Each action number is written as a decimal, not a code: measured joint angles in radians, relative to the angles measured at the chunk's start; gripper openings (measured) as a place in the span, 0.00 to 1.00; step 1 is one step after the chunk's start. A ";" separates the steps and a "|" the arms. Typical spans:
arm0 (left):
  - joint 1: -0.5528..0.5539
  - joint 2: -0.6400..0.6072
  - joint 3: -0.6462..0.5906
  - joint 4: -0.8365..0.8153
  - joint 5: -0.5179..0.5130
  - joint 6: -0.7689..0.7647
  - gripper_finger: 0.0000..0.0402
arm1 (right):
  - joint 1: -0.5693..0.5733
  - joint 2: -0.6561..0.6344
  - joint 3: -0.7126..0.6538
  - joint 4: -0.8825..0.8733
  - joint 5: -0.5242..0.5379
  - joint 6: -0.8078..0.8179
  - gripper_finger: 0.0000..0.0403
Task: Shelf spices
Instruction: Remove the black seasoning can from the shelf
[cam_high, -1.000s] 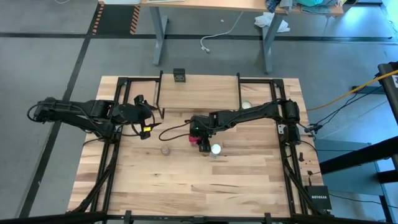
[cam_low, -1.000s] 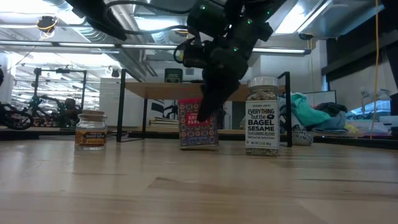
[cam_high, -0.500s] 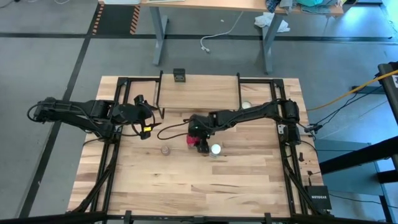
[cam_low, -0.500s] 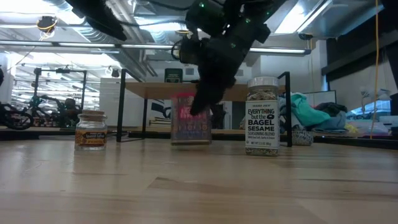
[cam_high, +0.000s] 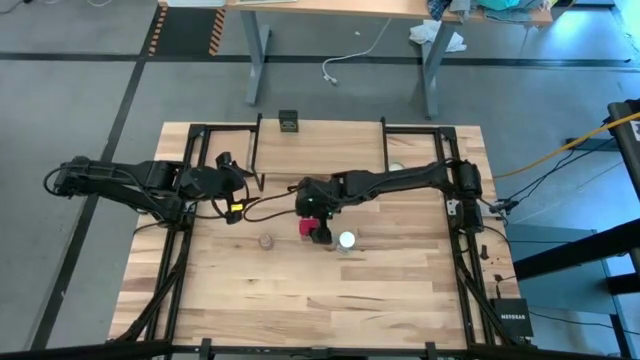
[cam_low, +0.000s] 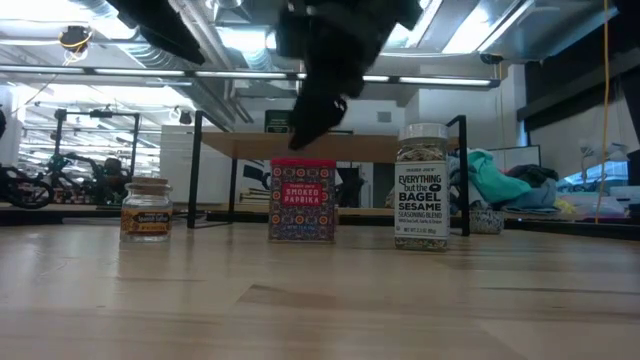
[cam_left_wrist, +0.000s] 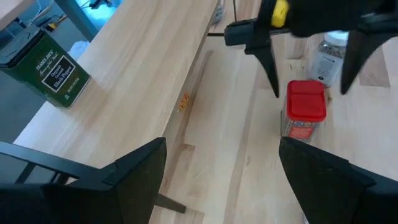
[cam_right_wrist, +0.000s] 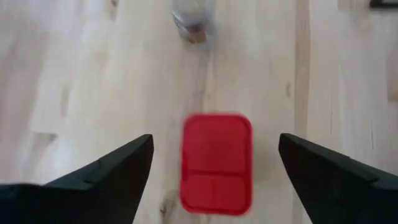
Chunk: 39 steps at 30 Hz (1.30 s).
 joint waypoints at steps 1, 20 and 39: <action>0.000 0.000 0.000 0.007 0.000 0.003 0.76 | 0.004 0.000 0.020 -0.011 0.000 -0.010 0.86; 0.179 0.000 0.001 0.423 -0.079 0.292 0.76 | 0.026 -0.001 0.669 -0.598 0.533 -0.283 0.81; 0.585 0.500 0.433 0.044 0.173 0.591 0.76 | 0.041 -0.228 0.704 -0.710 0.708 -0.219 0.81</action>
